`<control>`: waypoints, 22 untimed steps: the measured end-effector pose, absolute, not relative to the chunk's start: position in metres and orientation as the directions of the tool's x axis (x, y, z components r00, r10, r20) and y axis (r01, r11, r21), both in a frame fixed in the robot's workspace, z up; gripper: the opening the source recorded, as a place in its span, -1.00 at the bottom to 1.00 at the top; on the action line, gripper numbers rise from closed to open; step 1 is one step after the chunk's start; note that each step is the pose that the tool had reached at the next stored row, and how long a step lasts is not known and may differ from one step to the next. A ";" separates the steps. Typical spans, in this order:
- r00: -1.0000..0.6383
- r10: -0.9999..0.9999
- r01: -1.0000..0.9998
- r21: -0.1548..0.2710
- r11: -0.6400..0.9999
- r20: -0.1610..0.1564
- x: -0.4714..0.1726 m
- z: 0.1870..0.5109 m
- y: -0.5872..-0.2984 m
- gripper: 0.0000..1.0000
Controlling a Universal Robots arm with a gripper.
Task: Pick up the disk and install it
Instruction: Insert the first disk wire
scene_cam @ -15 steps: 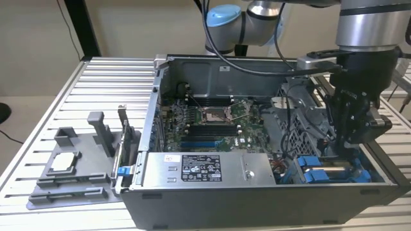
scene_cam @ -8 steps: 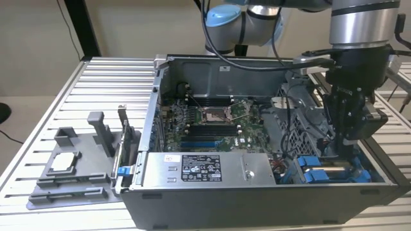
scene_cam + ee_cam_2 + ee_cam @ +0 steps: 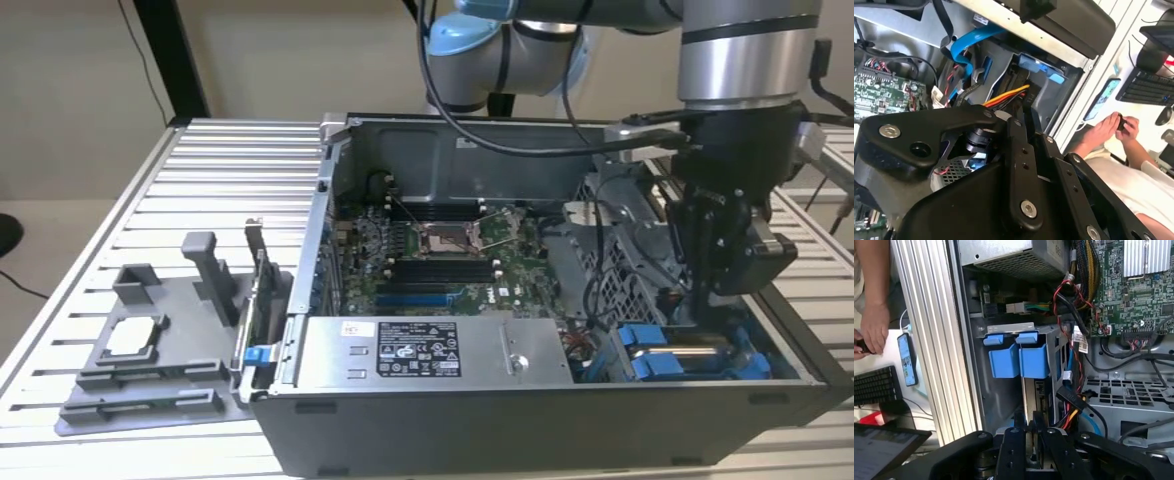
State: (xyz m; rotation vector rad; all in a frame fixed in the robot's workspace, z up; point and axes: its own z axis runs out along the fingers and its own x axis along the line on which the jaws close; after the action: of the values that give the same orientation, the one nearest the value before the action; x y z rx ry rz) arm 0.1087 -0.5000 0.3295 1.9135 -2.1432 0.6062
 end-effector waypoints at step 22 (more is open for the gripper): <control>-0.121 -0.873 -0.979 -0.201 0.027 0.473 0.101 0.316 -0.484 -1.00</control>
State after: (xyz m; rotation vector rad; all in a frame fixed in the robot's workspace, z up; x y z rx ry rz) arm 0.1011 -0.4844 0.3155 1.9225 -2.0820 0.7145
